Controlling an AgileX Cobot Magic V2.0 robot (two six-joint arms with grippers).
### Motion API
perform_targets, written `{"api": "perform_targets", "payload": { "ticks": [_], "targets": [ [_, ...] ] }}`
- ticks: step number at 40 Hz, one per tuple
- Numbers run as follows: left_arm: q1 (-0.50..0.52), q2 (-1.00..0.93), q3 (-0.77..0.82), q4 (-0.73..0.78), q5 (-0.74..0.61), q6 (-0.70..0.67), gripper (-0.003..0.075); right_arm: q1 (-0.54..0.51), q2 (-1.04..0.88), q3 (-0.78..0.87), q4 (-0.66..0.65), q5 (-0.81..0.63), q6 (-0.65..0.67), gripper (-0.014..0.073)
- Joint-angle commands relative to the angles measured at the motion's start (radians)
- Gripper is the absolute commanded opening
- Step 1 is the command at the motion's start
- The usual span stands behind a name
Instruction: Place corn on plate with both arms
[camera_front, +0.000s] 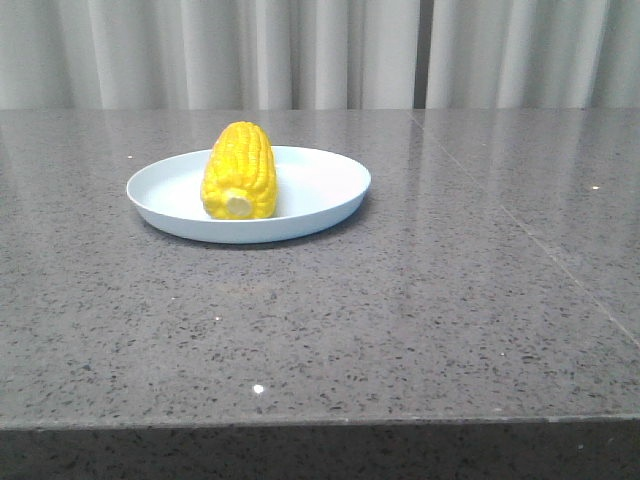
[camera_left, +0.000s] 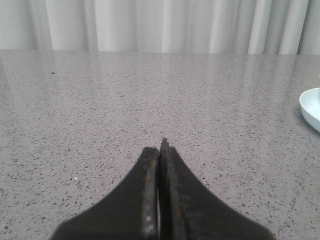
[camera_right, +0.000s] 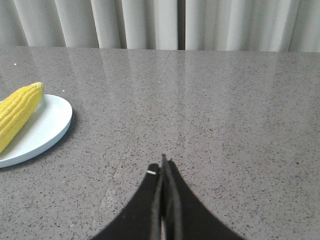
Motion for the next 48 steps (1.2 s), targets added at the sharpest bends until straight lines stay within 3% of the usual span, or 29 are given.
{"api": "perform_targets", "payload": {
  "ticks": [1, 14, 30, 33, 41, 48],
  "targets": [
    [-0.001, -0.021, 0.003, -0.003, -0.085, -0.01, -0.002, -0.004, 0.008, -0.025, -0.018, -0.084, -0.012, -0.0062],
    [-0.001, -0.021, 0.003, -0.003, -0.085, -0.01, -0.002, -0.004, 0.007, -0.011, 0.019, -0.09, -0.012, -0.0062],
    [-0.001, -0.021, 0.003, -0.003, -0.085, -0.01, -0.002, -0.005, -0.007, 0.052, 0.063, -0.209, -0.026, -0.0062],
    [-0.001, -0.021, 0.003, -0.003, -0.085, -0.01, -0.002, -0.018, -0.021, 0.072, 0.112, -0.227, -0.076, -0.0062],
    [-0.001, -0.021, 0.003, -0.003, -0.085, -0.01, -0.002, -0.162, -0.092, 0.177, 0.328, -0.285, -0.381, -0.0062],
    [-0.001, -0.021, 0.003, -0.003, -0.085, -0.01, -0.002, -0.226, -0.167, 0.275, 0.348, -0.285, -0.393, -0.0062]
  ]
}}
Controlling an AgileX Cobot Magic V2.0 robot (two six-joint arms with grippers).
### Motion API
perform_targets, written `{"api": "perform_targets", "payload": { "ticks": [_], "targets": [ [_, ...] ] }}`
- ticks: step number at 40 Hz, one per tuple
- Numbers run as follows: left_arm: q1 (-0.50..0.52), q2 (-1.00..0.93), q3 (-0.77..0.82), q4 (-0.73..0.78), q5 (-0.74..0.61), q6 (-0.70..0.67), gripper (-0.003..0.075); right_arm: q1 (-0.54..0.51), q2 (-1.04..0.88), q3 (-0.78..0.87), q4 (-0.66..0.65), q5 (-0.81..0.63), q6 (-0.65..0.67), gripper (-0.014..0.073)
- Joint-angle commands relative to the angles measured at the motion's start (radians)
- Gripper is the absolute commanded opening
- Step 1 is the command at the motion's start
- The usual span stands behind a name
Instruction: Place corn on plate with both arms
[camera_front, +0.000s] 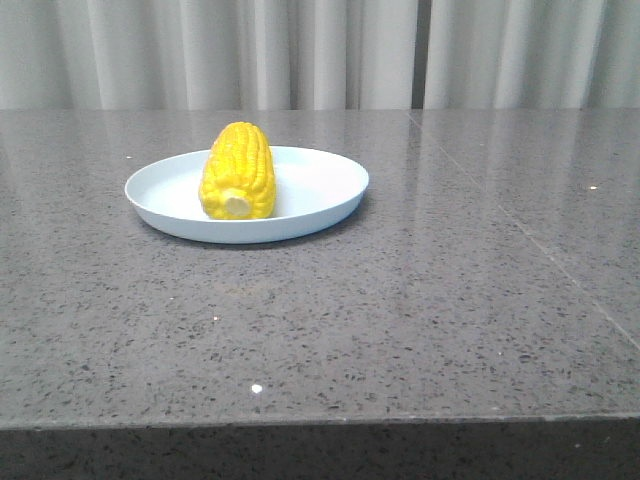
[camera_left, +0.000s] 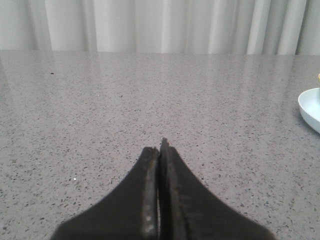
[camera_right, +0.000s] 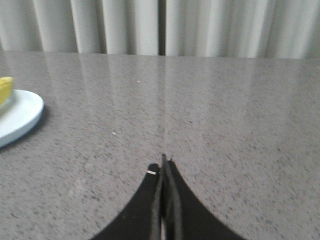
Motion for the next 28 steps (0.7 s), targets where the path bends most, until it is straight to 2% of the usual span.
{"api": "perform_targets", "payload": {
  "ticks": [1, 9, 16, 28],
  "targets": [
    [-0.001, -0.021, 0.003, -0.003, -0.085, -0.01, -0.002, -0.021, -0.025, 0.028, 0.015, -0.089, -0.026, -0.0062],
    [-0.001, -0.021, 0.003, -0.003, -0.085, -0.01, -0.002, -0.046, -0.075, 0.147, 0.015, -0.102, -0.026, -0.0062],
    [-0.001, -0.021, 0.003, -0.003, -0.085, -0.01, -0.002, -0.089, -0.098, 0.144, 0.01, -0.05, -0.026, -0.0062],
    [-0.001, -0.021, 0.003, -0.003, -0.085, -0.01, -0.002, -0.09, -0.098, 0.143, 0.01, -0.045, -0.026, -0.0062]
  ]
}}
